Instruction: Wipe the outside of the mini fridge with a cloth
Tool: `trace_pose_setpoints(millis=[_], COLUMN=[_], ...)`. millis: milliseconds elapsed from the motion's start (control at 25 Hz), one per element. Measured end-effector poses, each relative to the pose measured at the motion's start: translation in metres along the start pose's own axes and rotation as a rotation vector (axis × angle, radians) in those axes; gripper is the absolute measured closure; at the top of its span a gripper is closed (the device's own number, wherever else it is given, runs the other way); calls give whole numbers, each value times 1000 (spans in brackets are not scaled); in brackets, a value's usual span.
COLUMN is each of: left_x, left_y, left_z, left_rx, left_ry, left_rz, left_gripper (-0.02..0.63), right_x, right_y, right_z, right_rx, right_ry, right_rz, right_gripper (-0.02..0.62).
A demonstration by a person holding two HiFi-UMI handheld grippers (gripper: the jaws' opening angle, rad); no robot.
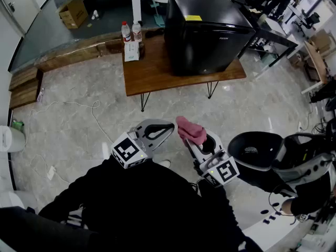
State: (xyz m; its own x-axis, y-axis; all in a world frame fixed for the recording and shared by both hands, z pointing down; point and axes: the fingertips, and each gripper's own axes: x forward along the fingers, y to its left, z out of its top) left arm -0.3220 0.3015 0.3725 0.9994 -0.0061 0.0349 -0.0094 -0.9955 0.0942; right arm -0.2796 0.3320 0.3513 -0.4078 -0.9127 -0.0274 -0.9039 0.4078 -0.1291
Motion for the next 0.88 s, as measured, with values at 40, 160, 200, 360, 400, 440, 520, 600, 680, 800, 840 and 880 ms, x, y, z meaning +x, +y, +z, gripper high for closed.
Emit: trace_pose_setpoints(millis=[40,160,200,360,400,440,520,600,680,800,840,880], left_x=[0,0,0,0,0,0,1,3,4,6,6,6], left_y=[-1,-4,-6,-10,-11,-12,-14,-15,-16,-16,-15,-13], left_z=[1,1,1,2,2,2,1,1,3,7,8,9], left_rx=[-1,1,3,-1,-2,-3,0,1,3,13,15,16], left_ry=[-1,-3,-3,-4,-4,-3,-1,2,3,4,4,5], left_rz=[2,2,1,8,9,8,7,8,11,14,16,19], left_gripper=[598,598,598,598,598,599,598,598,598,598,598,599], right_x=[0,-3,-4,-8,-10,-11,-14,-16,-21,-25,-24,-23], right_y=[1,1,2,5,5,4,1,0,-1,-5,-7,-9], right_z=[1,-1,0,3,3,2,1,3,4,7,8,8], right_rx=[0,1,4,15,17,20,19,25,42,68,73,78], right_ry=[2,16,15,-4,-6,-7,-5,-13,-21,-42,-46,-49], right_rz=[0,-4,-5,-4,-7,-11,-16,-10,-12,-20,-24,-27], right_gripper=[436,436,436,436,436,436,436,434,435,435,435,434])
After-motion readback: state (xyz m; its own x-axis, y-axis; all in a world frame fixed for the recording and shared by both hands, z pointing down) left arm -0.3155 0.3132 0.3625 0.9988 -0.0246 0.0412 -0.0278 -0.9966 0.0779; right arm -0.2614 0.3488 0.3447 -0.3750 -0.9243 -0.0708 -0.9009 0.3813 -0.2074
